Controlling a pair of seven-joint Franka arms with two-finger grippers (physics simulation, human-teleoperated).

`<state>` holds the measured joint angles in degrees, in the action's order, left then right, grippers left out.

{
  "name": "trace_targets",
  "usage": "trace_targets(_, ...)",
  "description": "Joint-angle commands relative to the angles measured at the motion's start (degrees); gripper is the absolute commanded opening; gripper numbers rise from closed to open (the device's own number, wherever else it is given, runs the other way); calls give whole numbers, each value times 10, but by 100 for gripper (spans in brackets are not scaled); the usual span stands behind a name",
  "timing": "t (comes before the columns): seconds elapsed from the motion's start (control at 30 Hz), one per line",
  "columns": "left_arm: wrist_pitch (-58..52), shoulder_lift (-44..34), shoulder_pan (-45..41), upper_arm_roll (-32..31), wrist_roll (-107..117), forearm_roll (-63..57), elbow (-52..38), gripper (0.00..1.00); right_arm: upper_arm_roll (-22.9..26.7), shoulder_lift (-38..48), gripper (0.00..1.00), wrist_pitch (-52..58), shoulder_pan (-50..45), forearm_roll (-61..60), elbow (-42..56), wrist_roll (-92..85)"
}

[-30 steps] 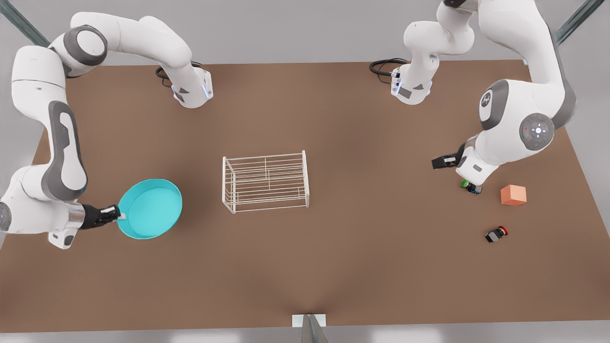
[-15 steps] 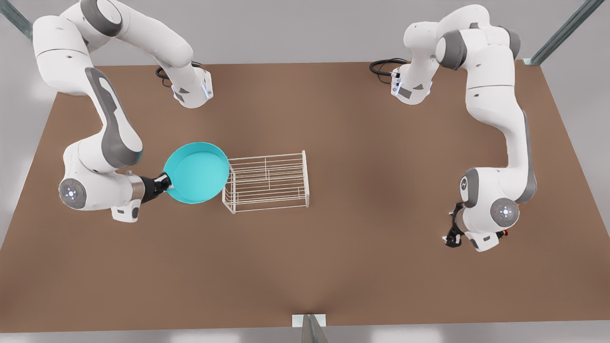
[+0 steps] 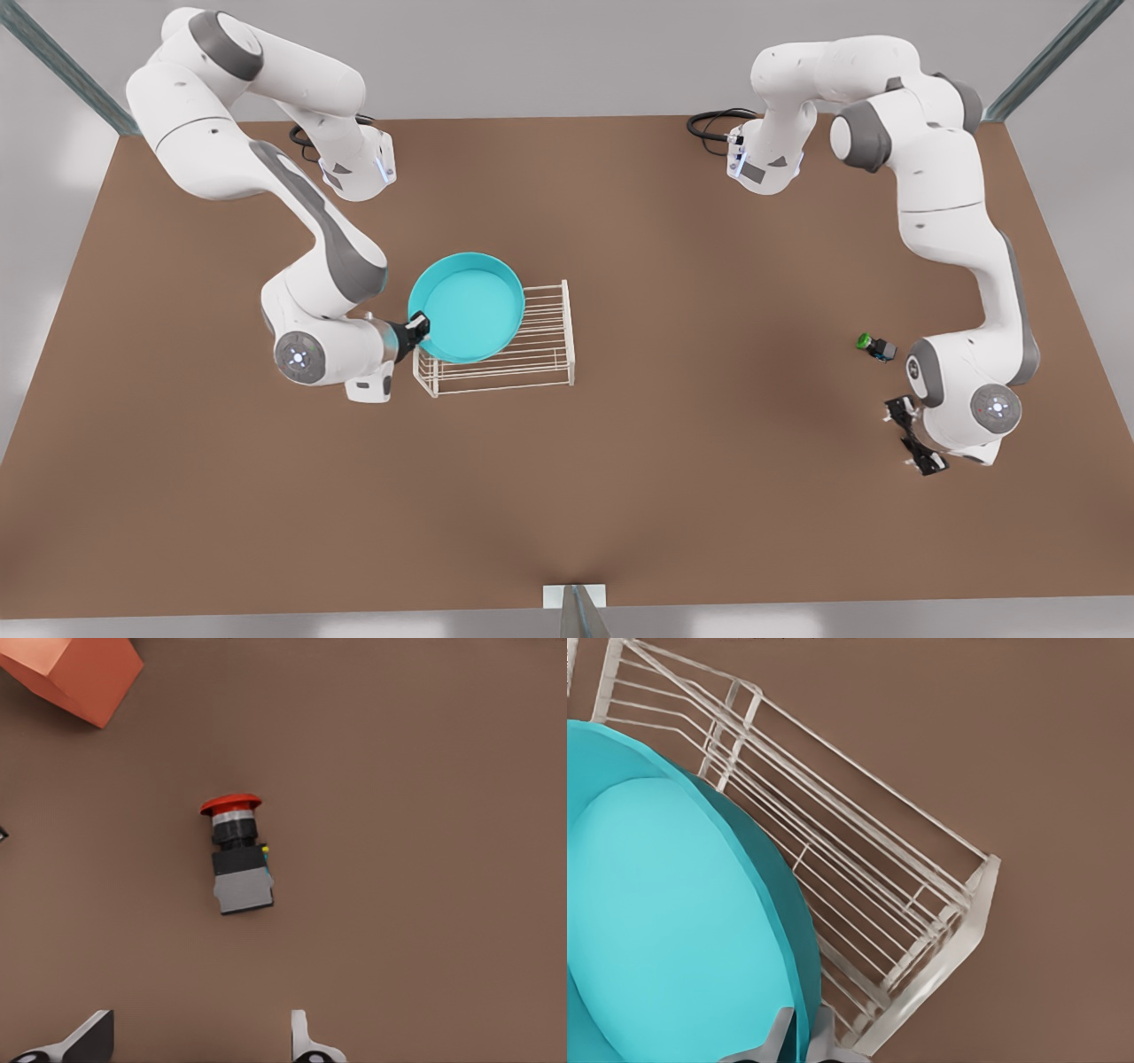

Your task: Place the plate on the shelf with right arm and place the red button switch in the plate with left arm

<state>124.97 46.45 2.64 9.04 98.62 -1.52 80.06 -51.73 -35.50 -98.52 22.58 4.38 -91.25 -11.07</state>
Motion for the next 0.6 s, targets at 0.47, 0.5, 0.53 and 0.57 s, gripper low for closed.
trace_targets(0.47,103,51,38,11,11,-6,-3,98,31,-10,100,-74,-32,1,-19,118)
trace_targets(0.5,107,54,38,14,11,-11,-3,98,31,-8,100,-72,-32,-1,-19,119)
trace_targets(0.53,107,55,38,14,11,-20,-3,98,30,13,100,-61,-30,-11,-12,120)
trace_targets(0.57,120,58,40,15,11,-28,-2,98,31,51,100,-17,-29,-53,10,120)
